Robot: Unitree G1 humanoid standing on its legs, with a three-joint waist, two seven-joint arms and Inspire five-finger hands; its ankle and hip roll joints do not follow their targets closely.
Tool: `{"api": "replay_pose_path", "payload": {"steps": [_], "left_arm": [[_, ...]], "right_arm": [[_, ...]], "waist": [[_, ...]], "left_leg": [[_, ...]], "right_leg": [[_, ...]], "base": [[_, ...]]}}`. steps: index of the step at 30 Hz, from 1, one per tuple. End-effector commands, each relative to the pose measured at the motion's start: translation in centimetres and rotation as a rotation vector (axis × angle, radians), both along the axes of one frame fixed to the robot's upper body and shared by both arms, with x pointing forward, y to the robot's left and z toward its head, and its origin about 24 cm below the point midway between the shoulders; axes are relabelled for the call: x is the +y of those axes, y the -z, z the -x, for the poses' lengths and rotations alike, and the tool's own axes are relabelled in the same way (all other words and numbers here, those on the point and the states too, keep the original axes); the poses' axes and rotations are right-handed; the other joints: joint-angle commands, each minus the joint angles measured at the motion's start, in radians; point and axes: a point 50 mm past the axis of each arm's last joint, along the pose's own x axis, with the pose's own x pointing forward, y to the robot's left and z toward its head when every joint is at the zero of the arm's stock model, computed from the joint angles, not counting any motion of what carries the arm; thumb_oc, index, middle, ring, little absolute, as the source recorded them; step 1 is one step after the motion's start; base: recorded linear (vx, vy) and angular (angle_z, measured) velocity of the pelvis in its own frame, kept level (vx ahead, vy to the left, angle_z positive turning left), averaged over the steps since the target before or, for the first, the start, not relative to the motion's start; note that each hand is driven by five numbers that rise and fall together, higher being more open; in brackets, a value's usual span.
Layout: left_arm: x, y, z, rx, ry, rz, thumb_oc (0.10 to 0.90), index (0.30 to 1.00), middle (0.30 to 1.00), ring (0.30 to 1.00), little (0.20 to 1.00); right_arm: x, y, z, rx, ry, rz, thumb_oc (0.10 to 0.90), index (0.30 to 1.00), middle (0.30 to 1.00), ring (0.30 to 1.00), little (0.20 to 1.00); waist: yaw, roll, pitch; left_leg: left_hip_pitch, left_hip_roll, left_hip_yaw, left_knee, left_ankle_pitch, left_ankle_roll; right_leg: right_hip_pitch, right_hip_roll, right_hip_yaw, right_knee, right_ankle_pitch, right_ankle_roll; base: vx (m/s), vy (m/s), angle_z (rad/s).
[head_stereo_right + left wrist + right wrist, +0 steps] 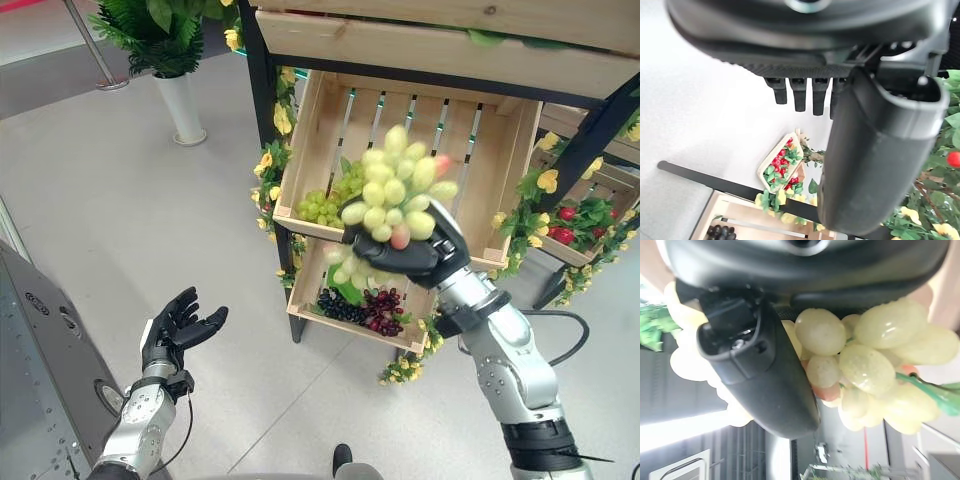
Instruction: Pick up the fruits from the basket on one side to the basket on the other side
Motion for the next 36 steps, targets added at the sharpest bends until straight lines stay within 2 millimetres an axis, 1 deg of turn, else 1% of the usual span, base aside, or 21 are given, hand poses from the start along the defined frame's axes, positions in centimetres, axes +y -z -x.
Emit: {"api": "replay_pose_path", "payload": {"steps": [1, 3, 5, 7, 8, 10, 14, 17, 18, 19, 24, 28, 32, 36], "left_arm": [[0.9, -3.4, -2.9, -0.174, 0.068, -0.105, 0.800, 0.900, 0.900, 0.900, 0.900], [0.9, -3.4, -2.9, -0.173, 0.073, -0.109, 0.800, 0.900, 0.900, 0.900, 0.900], [1.0, -3.6, -2.9, -0.183, 0.080, -0.116, 0.800, 0.900, 0.900, 0.900, 0.900], [1.0, -3.8, -2.9, -0.194, 0.089, -0.122, 0.800, 0.900, 0.900, 0.900, 0.900], [0.8, -4.1, -2.9, -0.205, 0.113, -0.133, 0.800, 0.900, 0.900, 0.900, 0.900], [0.6, -4.4, -3.0, -0.213, 0.143, -0.143, 0.800, 0.900, 0.900, 0.900, 0.900], [-0.2, -4.6, -3.4, -0.214, 0.203, -0.139, 0.800, 0.900, 0.900, 0.900, 0.900], [-0.7, -4.7, -3.5, -0.211, 0.232, -0.134, 0.800, 0.900, 0.900, 0.900, 0.900], [-0.7, -4.7, -3.5, -0.211, 0.232, -0.133, 0.800, 0.900, 0.900, 0.900, 0.900], [-0.8, -4.7, -3.5, -0.206, 0.244, -0.131, 0.800, 0.900, 0.900, 0.900, 0.900], [-1.3, -4.4, -3.4, -0.192, 0.270, -0.130, 0.800, 0.900, 0.900, 0.900, 0.900], [-1.4, -4.2, -3.3, -0.174, 0.283, -0.130, 0.800, 0.900, 0.900, 0.900, 0.900], [-1.5, -4.1, -3.3, -0.163, 0.293, -0.134, 0.800, 0.900, 0.900, 0.900, 0.900], [-1.6, -4.0, -3.3, -0.161, 0.302, -0.135, 0.800, 0.900, 0.900, 0.900, 0.900]], "right_arm": [[-1.7, -7.1, -0.4, -0.299, 0.166, -0.088, 0.400, 0.300, 0.300, 0.300, 0.300], [-2.6, -7.4, -1.2, -0.280, 0.269, -0.042, 0.400, 0.300, 0.300, 0.300, 0.300], [-4.1, -7.4, -2.0, -0.238, 0.379, 0.018, 0.400, 0.300, 0.300, 0.300, 0.300], [-4.9, -7.3, -2.4, -0.200, 0.414, 0.032, 0.400, 0.300, 0.300, 0.300, 0.300], [-6.2, -6.9, -3.1, -0.136, 0.462, 0.047, 0.400, 0.300, 0.300, 0.300, 0.300], [-7.6, -6.6, -3.7, -0.069, 0.504, 0.056, 0.400, 0.300, 0.300, 0.300, 0.300], [-11.1, -6.5, -5.1, 0.082, 0.608, 0.050, 0.400, 0.300, 0.300, 0.300, 0.300], [-13.0, -6.6, -5.7, 0.170, 0.663, 0.037, 0.400, 0.300, 0.300, 0.300, 0.300], [-13.1, -6.7, -5.8, 0.172, 0.664, 0.039, 0.400, 0.300, 0.300, 0.300, 0.300], [-14.1, -6.5, -6.0, 0.219, 0.699, 0.060, 0.400, 0.300, 0.300, 0.300, 0.300], [-15.4, -6.2, -6.5, 0.321, 0.770, 0.105, 0.400, 0.300, 0.300, 0.300, 0.300], [-16.1, -6.5, -6.8, 0.346, 0.809, 0.067, 0.400, 0.300, 0.300, 0.300, 0.300], [-16.1, -7.3, -7.2, 0.321, 0.827, 0.029, 0.400, 0.300, 0.300, 0.300, 0.300], [-15.4, -8.5, -7.8, 0.281, 0.849, 0.038, 0.400, 0.300, 0.300, 0.300, 0.300]], "waist": [[0.004, -0.048, -0.047], [0.007, -0.052, -0.051], [0.010, -0.057, -0.056], [0.011, -0.060, -0.057], [0.017, -0.065, -0.057], [0.024, -0.069, -0.054], [0.043, -0.078, -0.054], [0.055, -0.081, -0.055], [0.055, -0.080, -0.054], [0.062, -0.081, -0.053], [0.073, -0.082, -0.051], [0.084, -0.081, -0.049], [0.093, -0.078, -0.047], [0.100, -0.074, -0.047]], "left_leg": [[-0.001, -0.065, -0.021, 0.008, -0.101, 0.051], [0.001, -0.066, -0.025, 0.008, -0.103, 0.051], [0.001, -0.066, -0.029, 0.008, -0.103, 0.051], [0.000, -0.066, -0.031, 0.008, -0.102, 0.051], [0.000, -0.066, -0.033, 0.008, -0.102, 0.051], [0.000, -0.066, -0.037, 0.008, -0.101, 0.051], [0.003, -0.067, -0.047, 0.008, -0.103, 0.051], [0.003, -0.068, -0.055, 0.008, -0.104, 0.050], [0.003, -0.068, -0.055, 0.008, -0.104, 0.050], [0.003, -0.069, -0.057, 0.008, -0.104, 0.049], [0.002, -0.069, -0.064, 0.008, -0.102, 0.049], [0.002, -0.069, -0.070, 0.008, -0.100, 0.049], [0.002, -0.070, -0.074, 0.008, -0.098, 0.049], [-0.001, -0.072, -0.080, 0.008, -0.097, 0.048]], "right_leg": [[0.067, -0.008, -0.010, 0.003, -0.084, -0.008], [0.069, -0.008, -0.011, 0.003, -0.085, -0.007], [0.070, -0.007, -0.011, 0.003, -0.085, -0.007], [0.069, -0.007, -0.012, 0.003, -0.084, -0.007], [0.070, -0.006, -0.014, 0.003, -0.083, -0.007], [0.071, -0.006, -0.018, 0.003, -0.082, -0.008], [0.078, -0.006, -0.027, 0.003, -0.082, -0.009], [0.079, -0.006, -0.033, 0.003, -0.081, -0.009], [0.079, -0.006, -0.033, 0.003, -0.081, -0.009], [0.080, -0.007, -0.035, 0.003, -0.080, -0.009], [0.079, -0.007, -0.040, 0.003, -0.078, -0.010], [0.082, -0.006, -0.046, 0.003, -0.078, -0.013], [0.084, -0.007, -0.050, 0.003, -0.078, -0.014], [0.085, -0.009, -0.054, 0.003, -0.080, -0.015]], "base": [[0.00, 0.000, 0.00], [0.00, 0.006, 0.02], [0.01, 0.014, 0.07], [0.00, 0.005, 0.02], [0.00, 0.000, 0.00], [0.00, 0.000, 0.00], [0.00, 0.000, 0.00], [0.00, 0.000, 0.00], [0.00, 0.000, 0.00], [0.00, 0.000, 0.00], [0.00, -0.002, 0.01], [0.01, -0.021, 0.10], [0.01, -0.006, 0.01], [0.01, -0.009, 0.03]]}}
